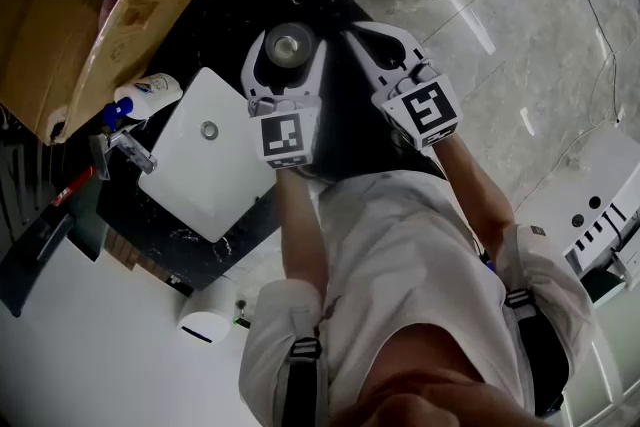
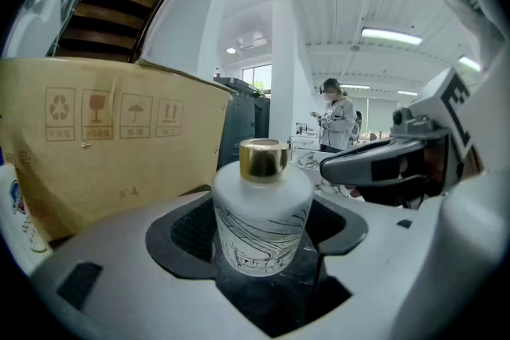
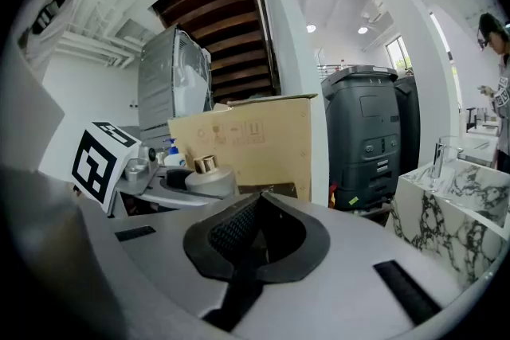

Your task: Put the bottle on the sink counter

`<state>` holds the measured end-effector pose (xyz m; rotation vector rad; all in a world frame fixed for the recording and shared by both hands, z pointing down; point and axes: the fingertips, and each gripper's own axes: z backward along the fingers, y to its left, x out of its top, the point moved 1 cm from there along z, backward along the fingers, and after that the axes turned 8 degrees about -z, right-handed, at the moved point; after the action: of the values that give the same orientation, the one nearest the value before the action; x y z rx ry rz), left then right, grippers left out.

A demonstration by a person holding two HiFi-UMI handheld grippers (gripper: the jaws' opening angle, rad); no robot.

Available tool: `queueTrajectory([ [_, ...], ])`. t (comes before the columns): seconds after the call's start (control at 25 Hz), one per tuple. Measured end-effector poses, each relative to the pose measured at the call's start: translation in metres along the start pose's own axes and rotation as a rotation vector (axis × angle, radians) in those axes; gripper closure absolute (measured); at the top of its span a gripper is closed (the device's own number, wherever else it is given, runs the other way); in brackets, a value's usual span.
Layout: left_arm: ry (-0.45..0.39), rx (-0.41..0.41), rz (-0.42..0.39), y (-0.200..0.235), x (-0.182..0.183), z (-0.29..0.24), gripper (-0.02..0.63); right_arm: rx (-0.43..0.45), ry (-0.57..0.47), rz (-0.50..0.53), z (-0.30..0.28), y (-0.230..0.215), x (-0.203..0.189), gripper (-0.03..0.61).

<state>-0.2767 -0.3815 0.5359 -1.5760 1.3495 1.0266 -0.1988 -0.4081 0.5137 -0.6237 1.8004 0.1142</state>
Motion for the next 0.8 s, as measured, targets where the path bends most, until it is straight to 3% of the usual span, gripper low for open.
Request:
queueTrajectory([
  [0.8,0.067,-0.031,-0.011,0.006,-0.037,-0.05,0.285,-0.034,0.064,-0.019,-0.03,-0.027,-0.025,0.581],
])
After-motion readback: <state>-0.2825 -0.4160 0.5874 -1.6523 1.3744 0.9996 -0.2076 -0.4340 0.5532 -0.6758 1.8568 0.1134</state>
